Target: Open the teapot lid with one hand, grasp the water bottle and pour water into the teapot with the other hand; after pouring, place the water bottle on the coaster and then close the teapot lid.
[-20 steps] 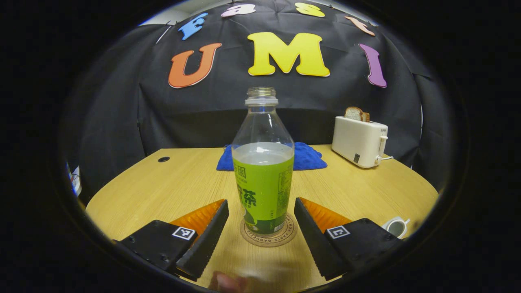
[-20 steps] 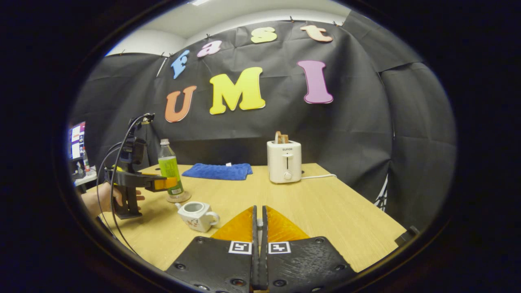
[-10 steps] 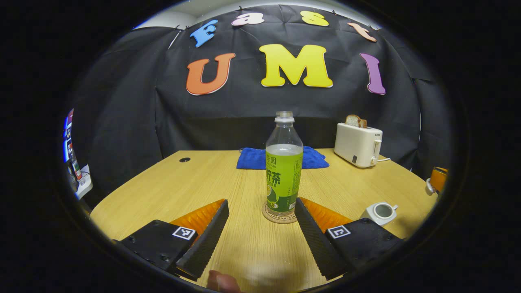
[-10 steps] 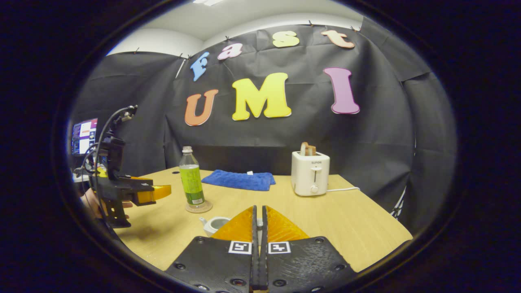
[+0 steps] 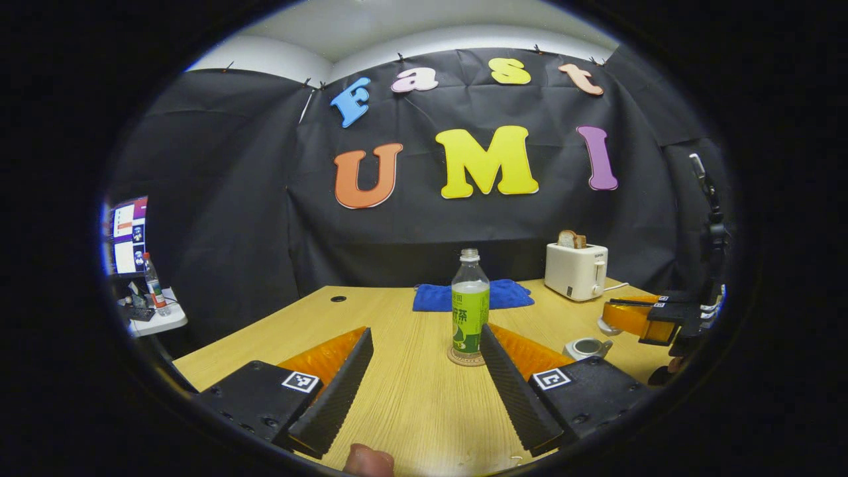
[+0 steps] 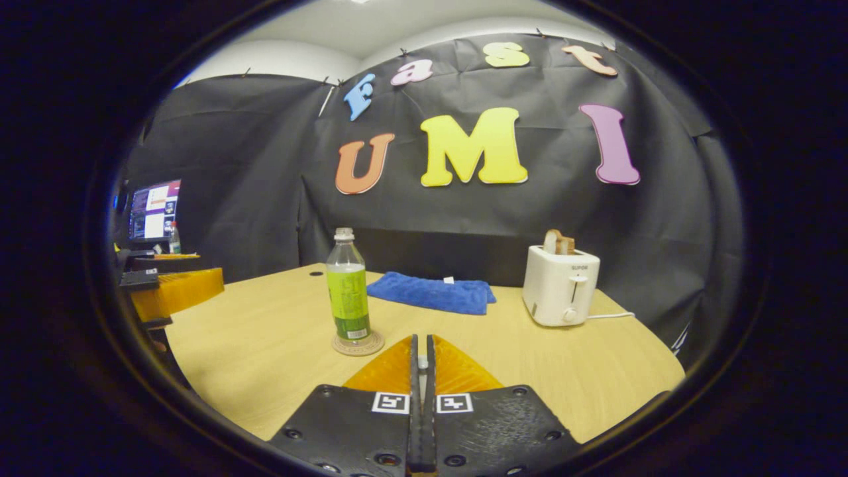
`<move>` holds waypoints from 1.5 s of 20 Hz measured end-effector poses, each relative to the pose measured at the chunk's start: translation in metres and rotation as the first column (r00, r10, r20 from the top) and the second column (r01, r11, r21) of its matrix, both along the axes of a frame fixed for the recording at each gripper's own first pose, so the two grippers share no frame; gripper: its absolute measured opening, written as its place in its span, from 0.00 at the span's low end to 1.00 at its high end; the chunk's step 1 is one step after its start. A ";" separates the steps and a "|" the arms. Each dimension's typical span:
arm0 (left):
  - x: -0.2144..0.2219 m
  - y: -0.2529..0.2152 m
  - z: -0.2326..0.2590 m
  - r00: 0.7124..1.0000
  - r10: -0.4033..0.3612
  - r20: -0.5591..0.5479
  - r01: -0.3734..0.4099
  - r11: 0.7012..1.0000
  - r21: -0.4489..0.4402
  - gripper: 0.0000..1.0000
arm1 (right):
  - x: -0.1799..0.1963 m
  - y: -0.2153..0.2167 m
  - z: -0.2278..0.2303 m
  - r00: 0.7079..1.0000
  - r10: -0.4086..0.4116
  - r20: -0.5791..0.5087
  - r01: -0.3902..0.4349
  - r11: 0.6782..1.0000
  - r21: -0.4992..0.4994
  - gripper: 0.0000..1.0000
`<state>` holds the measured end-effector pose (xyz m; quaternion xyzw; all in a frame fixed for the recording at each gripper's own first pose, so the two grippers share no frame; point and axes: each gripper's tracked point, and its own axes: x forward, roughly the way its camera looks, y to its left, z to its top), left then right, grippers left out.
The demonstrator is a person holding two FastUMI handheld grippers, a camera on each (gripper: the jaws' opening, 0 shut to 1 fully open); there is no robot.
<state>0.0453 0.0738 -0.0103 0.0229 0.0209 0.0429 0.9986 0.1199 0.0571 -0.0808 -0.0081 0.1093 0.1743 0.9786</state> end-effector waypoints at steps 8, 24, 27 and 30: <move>-0.012 0.027 -0.007 0.997 0.072 0.004 -0.072 0.997 -0.018 1.00 | 0.013 0.013 -0.026 0.999 0.019 -0.041 -0.019 1.000 -0.015 0.00; -0.012 0.026 -0.005 0.997 0.080 0.003 -0.080 0.997 -0.012 1.00 | 0.010 0.011 -0.039 0.999 -0.001 -0.044 0.000 1.000 -0.025 0.06; -0.013 0.022 -0.002 0.997 0.078 0.012 -0.077 0.997 -0.020 1.00 | 0.006 0.008 -0.013 1.000 -0.018 0.011 0.018 1.000 0.010 0.15; -0.016 0.011 0.005 0.997 0.065 0.036 -0.063 0.997 -0.052 1.00 | -0.006 -0.005 0.016 0.995 -0.053 0.084 0.049 0.998 0.049 0.48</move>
